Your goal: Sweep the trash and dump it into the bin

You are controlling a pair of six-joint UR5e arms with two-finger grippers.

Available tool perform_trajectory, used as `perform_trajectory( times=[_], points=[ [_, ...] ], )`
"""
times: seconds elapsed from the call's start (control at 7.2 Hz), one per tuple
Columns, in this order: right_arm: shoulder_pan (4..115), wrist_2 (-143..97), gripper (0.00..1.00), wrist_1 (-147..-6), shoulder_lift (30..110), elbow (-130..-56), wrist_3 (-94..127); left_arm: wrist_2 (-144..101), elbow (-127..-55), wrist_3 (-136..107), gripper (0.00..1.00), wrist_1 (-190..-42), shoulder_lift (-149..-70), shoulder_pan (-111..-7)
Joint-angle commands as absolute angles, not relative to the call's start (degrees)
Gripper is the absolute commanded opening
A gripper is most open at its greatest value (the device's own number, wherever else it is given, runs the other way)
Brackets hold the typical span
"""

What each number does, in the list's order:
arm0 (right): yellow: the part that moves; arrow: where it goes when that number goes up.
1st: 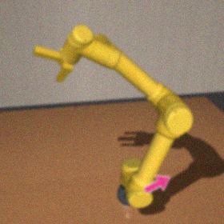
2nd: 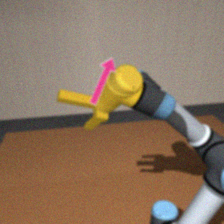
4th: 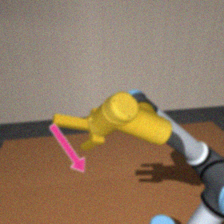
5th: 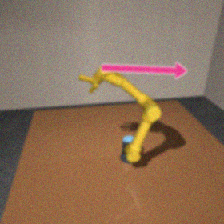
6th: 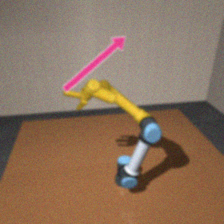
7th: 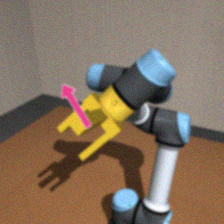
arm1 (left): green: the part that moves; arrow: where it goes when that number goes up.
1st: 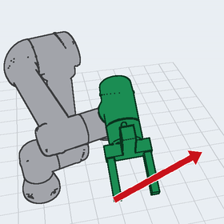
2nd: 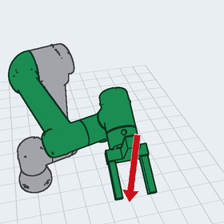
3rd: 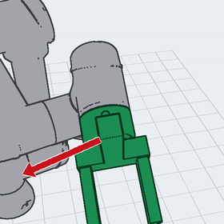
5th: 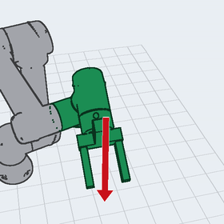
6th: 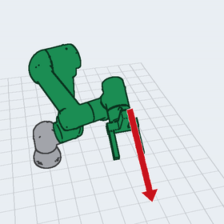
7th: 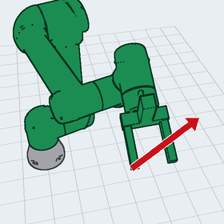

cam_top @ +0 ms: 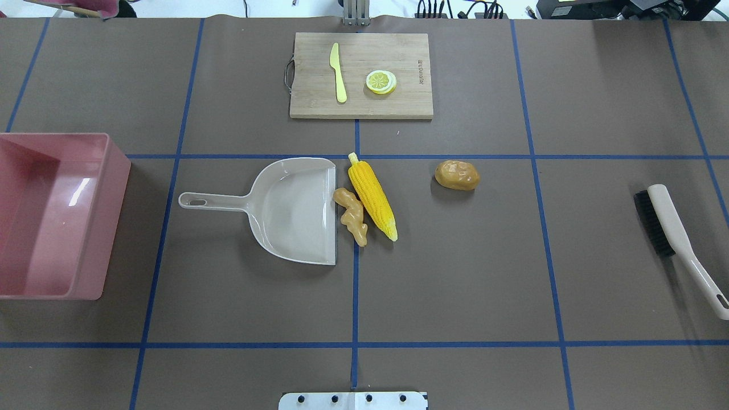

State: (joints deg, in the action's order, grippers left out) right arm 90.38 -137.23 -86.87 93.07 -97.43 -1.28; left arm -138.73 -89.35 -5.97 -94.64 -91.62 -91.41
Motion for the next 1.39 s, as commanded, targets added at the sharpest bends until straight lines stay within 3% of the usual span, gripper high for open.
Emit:
perform_trajectory(
  times=[0.0,0.56,0.97,1.25],
  points=[
    [87.2,-142.6,1.0,-86.7,94.2,-99.5,1.6,-138.5,-89.4,-6.2,0.98,-94.4,-91.2,-91.1],
    [73.6,-141.6,1.0,-86.6,99.1,-107.8,12.0,-131.6,-88.4,-6.0,0.98,-94.0,-91.5,-90.8],
    [68.1,-136.8,1.0,-80.4,107.7,-111.4,13.4,-129.1,-88.0,-5.9,0.98,-94.0,-92.0,-88.2],
    [65.3,-135.3,1.0,-79.5,108.7,-110.7,13.6,-129.7,-99.1,-5.7,0.98,-96.5,-92.4,-85.9]
  ],
)
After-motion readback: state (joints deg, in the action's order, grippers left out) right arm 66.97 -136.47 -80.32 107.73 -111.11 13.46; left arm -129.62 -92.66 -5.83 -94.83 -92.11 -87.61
